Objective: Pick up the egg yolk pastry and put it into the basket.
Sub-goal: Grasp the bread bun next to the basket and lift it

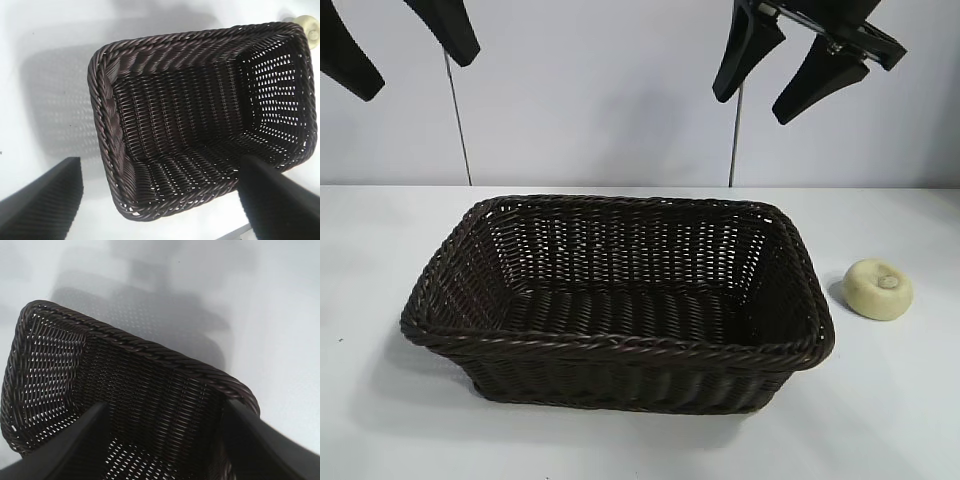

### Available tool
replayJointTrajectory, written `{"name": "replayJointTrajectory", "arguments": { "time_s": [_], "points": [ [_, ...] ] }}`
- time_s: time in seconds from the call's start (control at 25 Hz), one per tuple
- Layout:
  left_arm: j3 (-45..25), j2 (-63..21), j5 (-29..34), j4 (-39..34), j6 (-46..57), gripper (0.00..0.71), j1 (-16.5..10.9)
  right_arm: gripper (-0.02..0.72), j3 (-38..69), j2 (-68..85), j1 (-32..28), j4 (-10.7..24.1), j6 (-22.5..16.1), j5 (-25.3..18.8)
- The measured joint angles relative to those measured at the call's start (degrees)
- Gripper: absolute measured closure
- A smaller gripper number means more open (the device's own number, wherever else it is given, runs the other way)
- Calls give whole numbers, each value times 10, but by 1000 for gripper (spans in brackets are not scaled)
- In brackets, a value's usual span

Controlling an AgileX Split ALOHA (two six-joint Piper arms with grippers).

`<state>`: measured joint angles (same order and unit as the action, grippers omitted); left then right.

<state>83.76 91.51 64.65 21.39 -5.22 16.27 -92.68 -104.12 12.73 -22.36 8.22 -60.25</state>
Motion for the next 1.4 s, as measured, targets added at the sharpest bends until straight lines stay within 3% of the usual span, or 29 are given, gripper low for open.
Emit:
{"name": "replayJointTrajectory", "arguments": {
  "time_s": [0.36, 0.68, 1.4],
  "points": [
    [-9, 0, -45, 84, 0, 98, 0, 230, 0, 0, 0, 0, 0, 0],
    [-87, 0, -113, 163, -5, 98, 0, 230, 0, 0, 0, -1, 0, 0],
    [-127, 35, -145, 177, -15, 98, 1, 230, 0, 0, 0, -2, 0, 0]
  ]
}}
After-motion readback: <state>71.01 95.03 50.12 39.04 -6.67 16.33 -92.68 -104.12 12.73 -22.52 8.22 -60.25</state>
